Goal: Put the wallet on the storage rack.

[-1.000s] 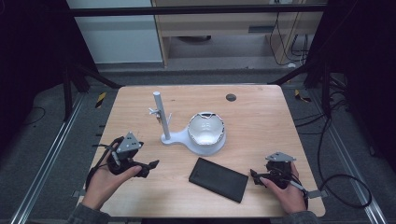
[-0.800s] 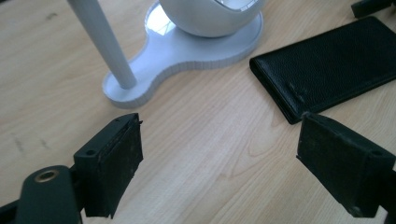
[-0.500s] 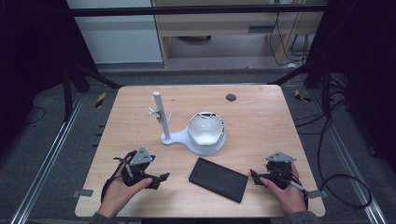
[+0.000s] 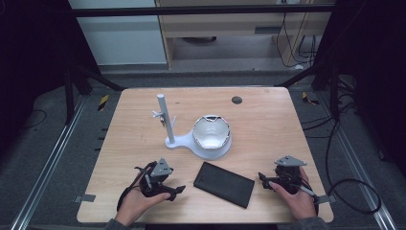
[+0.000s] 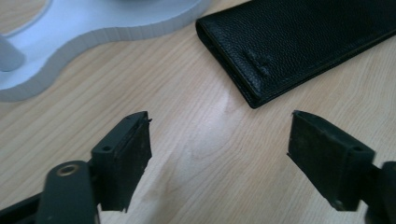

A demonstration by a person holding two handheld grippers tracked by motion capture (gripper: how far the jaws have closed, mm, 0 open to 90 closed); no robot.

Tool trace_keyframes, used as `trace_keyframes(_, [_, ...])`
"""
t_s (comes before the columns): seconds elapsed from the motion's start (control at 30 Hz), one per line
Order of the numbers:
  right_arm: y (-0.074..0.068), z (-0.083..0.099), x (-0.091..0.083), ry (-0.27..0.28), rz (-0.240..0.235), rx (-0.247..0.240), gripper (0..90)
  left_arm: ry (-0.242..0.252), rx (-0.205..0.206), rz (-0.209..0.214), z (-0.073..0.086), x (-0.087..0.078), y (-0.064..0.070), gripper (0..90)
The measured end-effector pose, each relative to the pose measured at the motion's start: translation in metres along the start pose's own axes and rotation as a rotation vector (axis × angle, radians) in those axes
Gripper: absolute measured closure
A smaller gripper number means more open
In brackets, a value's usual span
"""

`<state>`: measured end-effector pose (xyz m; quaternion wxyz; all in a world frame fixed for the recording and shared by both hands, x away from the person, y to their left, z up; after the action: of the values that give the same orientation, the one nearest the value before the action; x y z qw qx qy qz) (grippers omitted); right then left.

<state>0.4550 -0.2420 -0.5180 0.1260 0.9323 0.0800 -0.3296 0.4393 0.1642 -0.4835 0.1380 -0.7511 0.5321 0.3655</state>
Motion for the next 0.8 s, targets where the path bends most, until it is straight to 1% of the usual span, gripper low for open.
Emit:
trace_keyframes(0.03, [0.0, 0.0, 0.0, 0.0, 0.0, 0.0, 8.7, 0.0, 0.0, 0.0, 0.0, 0.0, 0.0, 29.1])
trace_keyframes(0.07, [0.0, 0.0, -0.001, 0.005, 0.006, -0.001, 9.5, -0.013, 0.006, 0.012, 0.0, 0.003, 0.001, 29.1])
trace_keyframes(0.1, [0.0, -0.001, -0.003, 0.013, 0.009, -0.007, 10.7, -0.025, 0.008, 0.028, -0.001, 0.006, 0.002, 31.1])
trace_keyframes(0.13, [0.0, -0.001, -0.004, 0.02, 0.008, -0.003, 11.5, -0.037, 0.012, 0.034, -0.001, 0.008, 0.003, 35.9])
trace_keyframes(0.17, [0.0, -0.001, -0.005, 0.025, 0.01, -0.005, 12.1, -0.052, 0.023, 0.029, -0.002, 0.01, 0.004, 41.7])
trace_keyframes(0.2, [0.0, -0.002, -0.006, 0.027, 0.004, 0.003, 13.7, -0.064, 0.024, 0.029, -0.002, 0.011, 0.004, 45.5])
trace_keyframes(0.23, [0.0, -0.002, -0.007, 0.034, 0.009, -0.002, 14.9, -0.075, 0.027, 0.032, -0.003, 0.012, 0.004, 49.1])
trace_keyframes(0.27, [0.0, -0.002, -0.007, 0.038, 0.009, -0.005, 15.3, -0.075, 0.016, 0.04, -0.005, 0.012, 0.004, 58.2])
trace_keyframes(0.3, [0.0, -0.002, -0.007, 0.038, 0.009, -0.005, 15.3, -0.075, 0.016, 0.04, -0.005, 0.012, 0.004, 62.0])
trace_keyframes(0.33, [0.001, -0.002, -0.007, 0.036, 0.01, -0.008, 15.4, -0.078, 0.014, 0.045, -0.006, 0.012, 0.003, 62.0])
trace_keyframes(0.4, [0.001, -0.003, -0.006, 0.037, 0.011, -0.014, 16.0, -0.095, 0.009, 0.054, -0.006, 0.013, 0.003, 70.7])
trace_keyframes(0.43, [0.001, -0.003, -0.006, 0.037, 0.012, -0.012, 16.0, -0.104, 0.006, 0.052, -0.006, 0.014, 0.003, 73.2])
trace_keyframes(0.47, [0.002, -0.003, -0.006, 0.036, 0.012, -0.007, 16.0, -0.121, 0.005, 0.063, -0.007, 0.016, 0.003, 78.0])
trace_keyframes(0.53, [0.002, -0.003, -0.007, 0.032, 0.011, 0.001, 15.7, -0.125, 0.007, 0.061, -0.007, 0.018, 0.003, 79.8])
trace_keyframes(0.7, [0.002, -0.003, -0.007, 0.03, 0.011, 0.002, 15.2, -0.141, 0.017, 0.081, -0.011, 0.026, 0.004, 82.8])
trace_keyframes(0.73, [0.002, -0.003, -0.007, 0.029, 0.011, 0.002, 15.1, -0.148, 0.019, 0.075, -0.012, 0.027, 0.004, 83.3])
trace_keyframes(0.8, [0.002, -0.003, -0.006, 0.03, 0.014, -0.005, 14.8, -0.154, 0.02, 0.077, -0.014, 0.029, 0.003, 84.5])
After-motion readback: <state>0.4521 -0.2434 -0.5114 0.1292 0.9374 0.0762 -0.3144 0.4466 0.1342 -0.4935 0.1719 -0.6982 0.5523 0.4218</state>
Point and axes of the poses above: each handheld gripper's, and its own axes: x roughly forward along the jaws, z roughly out of its underside, y roughly to its right, the point moved 2 cm from there along x, roughly forward along the jaws, and after that the axes turned 14 degrees about z, right-handed, at the moved point
